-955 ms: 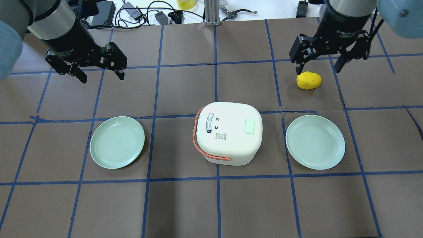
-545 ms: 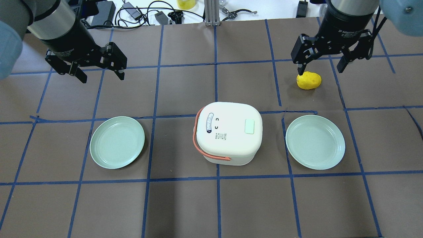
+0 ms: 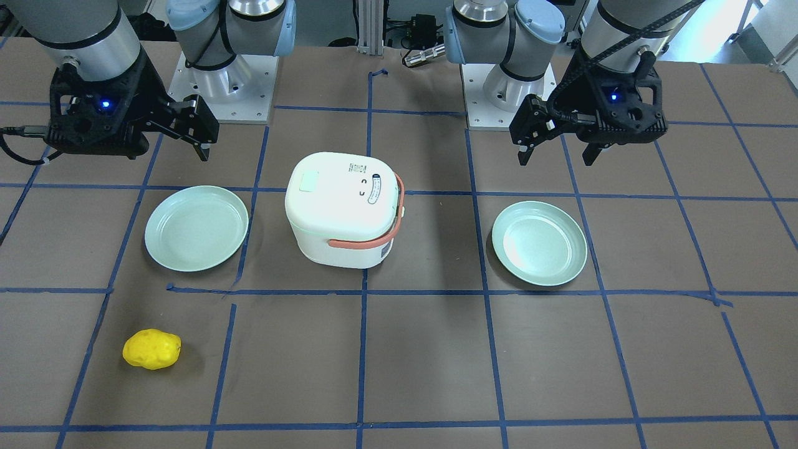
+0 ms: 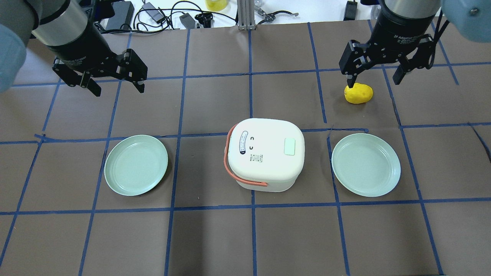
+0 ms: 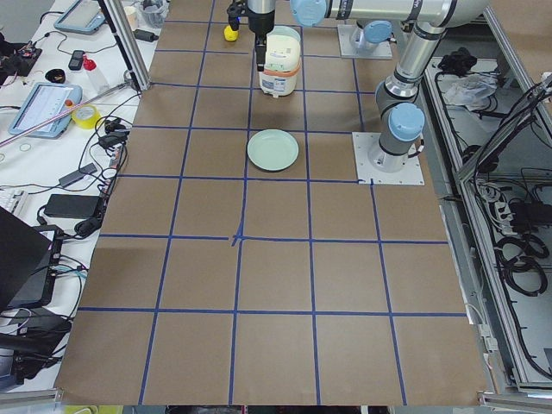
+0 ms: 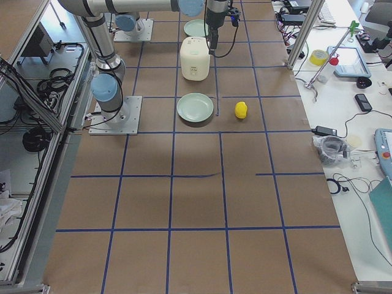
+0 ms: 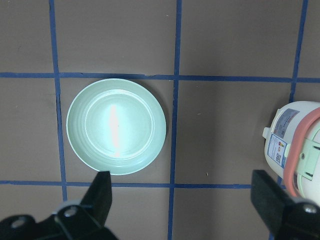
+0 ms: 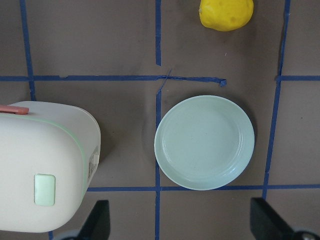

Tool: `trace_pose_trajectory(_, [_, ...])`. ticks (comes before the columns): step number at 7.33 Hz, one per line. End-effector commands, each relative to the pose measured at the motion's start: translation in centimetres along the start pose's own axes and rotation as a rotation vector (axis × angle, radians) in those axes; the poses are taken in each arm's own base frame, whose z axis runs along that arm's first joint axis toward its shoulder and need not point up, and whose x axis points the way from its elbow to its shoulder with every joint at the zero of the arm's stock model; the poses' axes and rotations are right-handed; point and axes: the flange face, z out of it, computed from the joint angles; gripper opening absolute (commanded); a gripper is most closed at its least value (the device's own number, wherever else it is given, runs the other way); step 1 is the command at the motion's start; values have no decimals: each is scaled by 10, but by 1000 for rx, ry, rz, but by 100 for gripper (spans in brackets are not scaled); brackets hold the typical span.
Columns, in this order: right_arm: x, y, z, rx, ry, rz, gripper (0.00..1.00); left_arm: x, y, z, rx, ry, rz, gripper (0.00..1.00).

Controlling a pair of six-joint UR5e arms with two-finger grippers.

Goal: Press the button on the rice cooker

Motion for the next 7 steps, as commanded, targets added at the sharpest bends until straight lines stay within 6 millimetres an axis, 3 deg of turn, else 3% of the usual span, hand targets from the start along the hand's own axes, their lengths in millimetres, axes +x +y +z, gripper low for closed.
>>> trace_pose_trajectory(1, [0,0,3,-6,0,0,100,0,0,0,0,0,0,100])
trace_pose_trajectory(7, [-2,-3,10,-10,-5,1,100,0,0,0,0,0,0,100])
